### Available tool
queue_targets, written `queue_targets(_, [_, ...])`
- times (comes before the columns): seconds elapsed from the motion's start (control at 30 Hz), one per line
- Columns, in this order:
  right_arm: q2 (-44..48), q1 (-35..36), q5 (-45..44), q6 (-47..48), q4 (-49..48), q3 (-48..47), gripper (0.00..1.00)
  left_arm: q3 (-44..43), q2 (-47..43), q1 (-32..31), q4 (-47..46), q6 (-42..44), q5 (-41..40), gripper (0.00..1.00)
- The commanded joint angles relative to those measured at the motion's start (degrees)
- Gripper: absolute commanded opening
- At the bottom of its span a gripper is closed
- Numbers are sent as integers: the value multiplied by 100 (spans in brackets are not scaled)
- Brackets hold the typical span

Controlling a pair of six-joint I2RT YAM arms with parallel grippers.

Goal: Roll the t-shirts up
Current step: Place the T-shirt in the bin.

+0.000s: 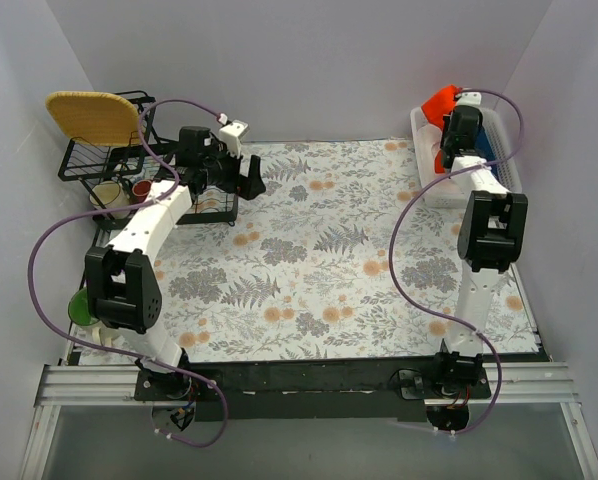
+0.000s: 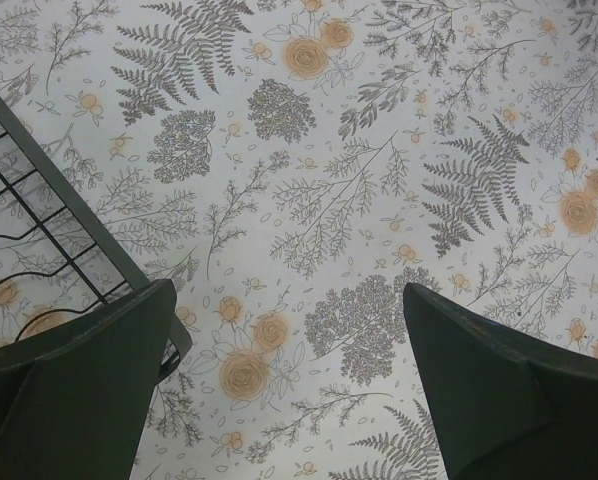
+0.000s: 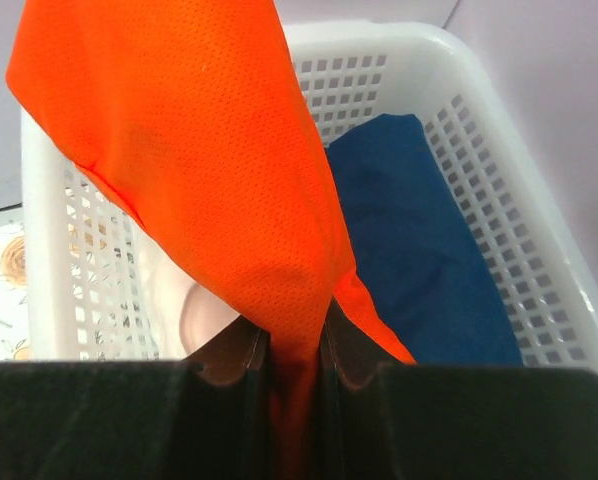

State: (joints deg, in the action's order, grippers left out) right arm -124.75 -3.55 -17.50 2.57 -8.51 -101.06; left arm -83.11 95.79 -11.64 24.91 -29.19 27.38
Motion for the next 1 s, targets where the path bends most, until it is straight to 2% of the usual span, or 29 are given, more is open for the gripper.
queue_targets(0.0, [-383,170,-649,376,-168,-669,1,-91,71,-31,-21,10,-48,98])
queue_targets(0.4, [-199,57,-1019,771,-318,-670,1,-364,607,-67,-153,-175,215,98])
queue_targets(0.63, [-340,-304,-1572,1956,-967,-731,1,-390,634,-75,-83,-210,347,98])
queue_targets(0.83, [-436,-304,-1906,2809,-1820,-652,1,-328,634,-84,-39,-254,479,98])
queue_targets(0.97, [-822,-304,-2196,3890,-2435,-941,1,-539,739,-84,128,-298,585,98])
